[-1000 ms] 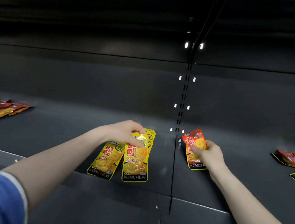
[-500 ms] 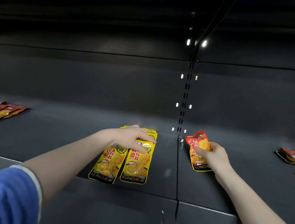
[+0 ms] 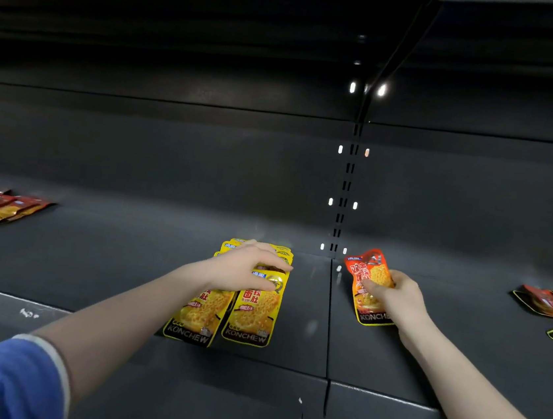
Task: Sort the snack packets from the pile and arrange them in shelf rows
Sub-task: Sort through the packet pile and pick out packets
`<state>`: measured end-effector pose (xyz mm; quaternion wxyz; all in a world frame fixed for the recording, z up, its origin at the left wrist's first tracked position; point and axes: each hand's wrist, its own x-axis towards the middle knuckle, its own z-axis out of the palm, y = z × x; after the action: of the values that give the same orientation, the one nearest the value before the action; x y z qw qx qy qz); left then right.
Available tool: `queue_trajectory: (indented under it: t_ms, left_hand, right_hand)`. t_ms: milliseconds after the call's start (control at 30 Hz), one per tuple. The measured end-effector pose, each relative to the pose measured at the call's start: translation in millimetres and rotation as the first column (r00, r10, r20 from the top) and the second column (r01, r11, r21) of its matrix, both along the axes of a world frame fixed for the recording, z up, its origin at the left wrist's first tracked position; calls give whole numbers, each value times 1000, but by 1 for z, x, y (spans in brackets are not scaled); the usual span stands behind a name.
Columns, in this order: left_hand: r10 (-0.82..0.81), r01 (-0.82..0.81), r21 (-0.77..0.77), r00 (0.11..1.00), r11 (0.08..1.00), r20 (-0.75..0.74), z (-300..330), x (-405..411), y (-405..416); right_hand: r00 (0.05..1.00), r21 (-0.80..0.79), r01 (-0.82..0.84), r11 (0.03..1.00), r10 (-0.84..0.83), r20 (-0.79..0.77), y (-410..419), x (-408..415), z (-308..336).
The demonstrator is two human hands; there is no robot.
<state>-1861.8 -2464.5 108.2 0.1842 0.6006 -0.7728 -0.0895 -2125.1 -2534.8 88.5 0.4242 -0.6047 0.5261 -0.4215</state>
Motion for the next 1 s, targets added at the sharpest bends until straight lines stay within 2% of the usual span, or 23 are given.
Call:
queue_trajectory:
  t_ms: [133,233,433,767,1000]
  left_hand:
    - [71,-88,-165,992,982,-103,3,14,7]
    - [145,-155,-259,988,953,-54,9,34,15]
    - [411,-404,-302,911,864,-40,12,118,45]
    - [579,-524,-360,813,772,56,9,327,153]
    - [652,-612,-333,758,717,10,14,467,213]
  right_hand:
    - [998,14,-15,1000,15,59,3,4,12]
    - [995,16,-22,1000,20,97,8,20,22]
    - [988,-22,-62,998,64,141,27,90,43]
    - [967,-7,-65,998,64,248,93,306,50]
    - [956,83,-161,983,135,261,139,462,32]
